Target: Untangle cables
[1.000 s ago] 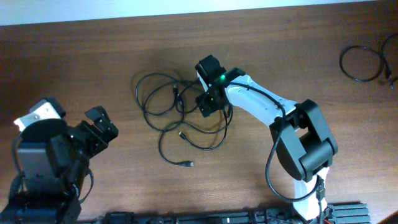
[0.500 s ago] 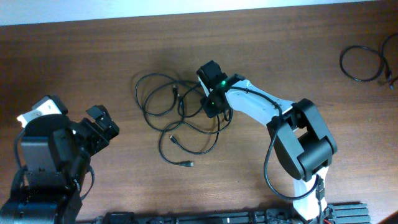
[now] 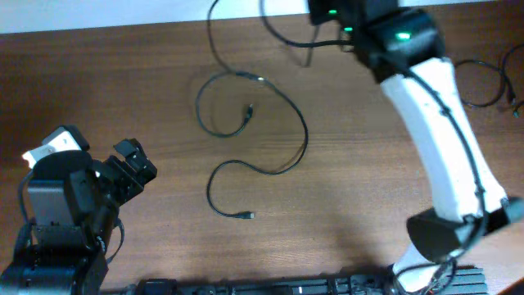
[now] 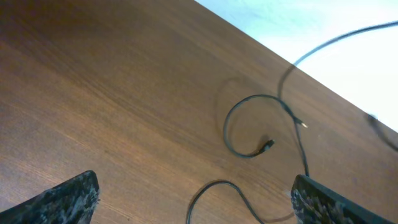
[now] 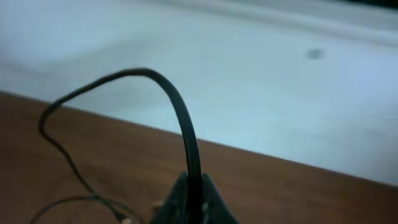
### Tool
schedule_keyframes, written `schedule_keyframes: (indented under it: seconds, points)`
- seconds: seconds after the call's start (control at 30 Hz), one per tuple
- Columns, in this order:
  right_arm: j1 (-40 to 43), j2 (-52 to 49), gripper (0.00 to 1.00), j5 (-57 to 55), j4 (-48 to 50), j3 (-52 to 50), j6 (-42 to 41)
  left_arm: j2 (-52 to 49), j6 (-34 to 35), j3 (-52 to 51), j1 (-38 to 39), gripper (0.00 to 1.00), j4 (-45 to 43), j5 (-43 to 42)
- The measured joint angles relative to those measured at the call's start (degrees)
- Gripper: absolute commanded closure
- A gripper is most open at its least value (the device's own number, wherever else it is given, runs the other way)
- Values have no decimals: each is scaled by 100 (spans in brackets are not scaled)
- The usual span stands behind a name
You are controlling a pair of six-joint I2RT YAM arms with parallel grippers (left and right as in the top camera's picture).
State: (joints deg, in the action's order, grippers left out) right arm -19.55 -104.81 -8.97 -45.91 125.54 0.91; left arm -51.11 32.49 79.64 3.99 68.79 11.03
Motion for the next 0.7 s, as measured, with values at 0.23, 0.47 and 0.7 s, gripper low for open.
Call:
schedule_keyframes:
  seconds: [0.23, 0.47, 0.7]
  points:
    - [748, 463, 96, 1252, -793, 70, -376, 0, 0, 0, 0, 1, 2, -2]
    - [260, -2072, 96, 2393, 245, 94, 765, 0, 0, -2, 0, 1, 9, -2]
    - [-168, -2726, 96, 2452, 3316, 61, 1349, 0, 0, -2, 0, 1, 17, -2]
